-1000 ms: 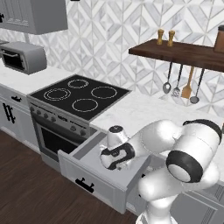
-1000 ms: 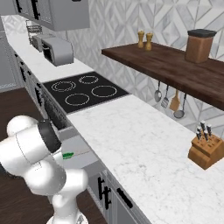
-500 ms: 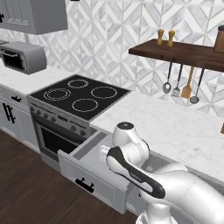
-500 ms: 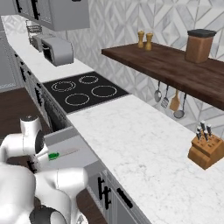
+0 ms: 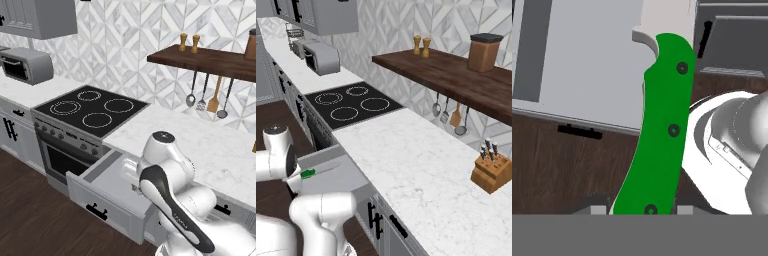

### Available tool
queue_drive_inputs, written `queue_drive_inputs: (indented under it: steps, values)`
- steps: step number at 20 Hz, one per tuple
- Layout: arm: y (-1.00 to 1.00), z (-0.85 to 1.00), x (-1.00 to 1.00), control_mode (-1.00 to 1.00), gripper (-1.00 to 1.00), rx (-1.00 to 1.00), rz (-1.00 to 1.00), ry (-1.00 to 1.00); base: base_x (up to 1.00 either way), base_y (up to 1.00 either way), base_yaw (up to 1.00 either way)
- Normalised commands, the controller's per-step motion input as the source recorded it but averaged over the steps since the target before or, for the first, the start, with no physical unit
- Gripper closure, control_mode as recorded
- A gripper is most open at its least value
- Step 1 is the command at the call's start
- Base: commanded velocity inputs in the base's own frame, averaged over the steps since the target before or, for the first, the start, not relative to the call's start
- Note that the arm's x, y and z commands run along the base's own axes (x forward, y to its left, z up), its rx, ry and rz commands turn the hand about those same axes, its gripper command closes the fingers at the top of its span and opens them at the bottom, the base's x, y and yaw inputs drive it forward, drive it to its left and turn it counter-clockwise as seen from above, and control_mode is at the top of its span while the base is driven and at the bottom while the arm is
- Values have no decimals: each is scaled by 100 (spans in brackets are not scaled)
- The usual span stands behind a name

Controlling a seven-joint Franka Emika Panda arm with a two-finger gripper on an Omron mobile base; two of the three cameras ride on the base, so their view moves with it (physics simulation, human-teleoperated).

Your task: Pick up the knife from the drawer and place it on the cutting board. Then place the meat from the plate to the cutting board.

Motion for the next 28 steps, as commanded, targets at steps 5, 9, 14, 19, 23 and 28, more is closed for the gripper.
queue_drive_inputs:
  steps: [5,9,14,19,23,28]
  values:
    - [-45,100,0,-100,100,0,2,11,0,0,0]
    - [-64,100,0,-100,100,0,0,19,0,0,0]
    - [-6,96,5,-100,100,-13,0,19,0,0,0]
    - [8,9,0,100,100,-5,0,6,-10,1,0]
    - [0,0,0,100,100,0,0,0,-99,0,23]
    - [0,0,0,100,100,0,0,0,-79,2,69]
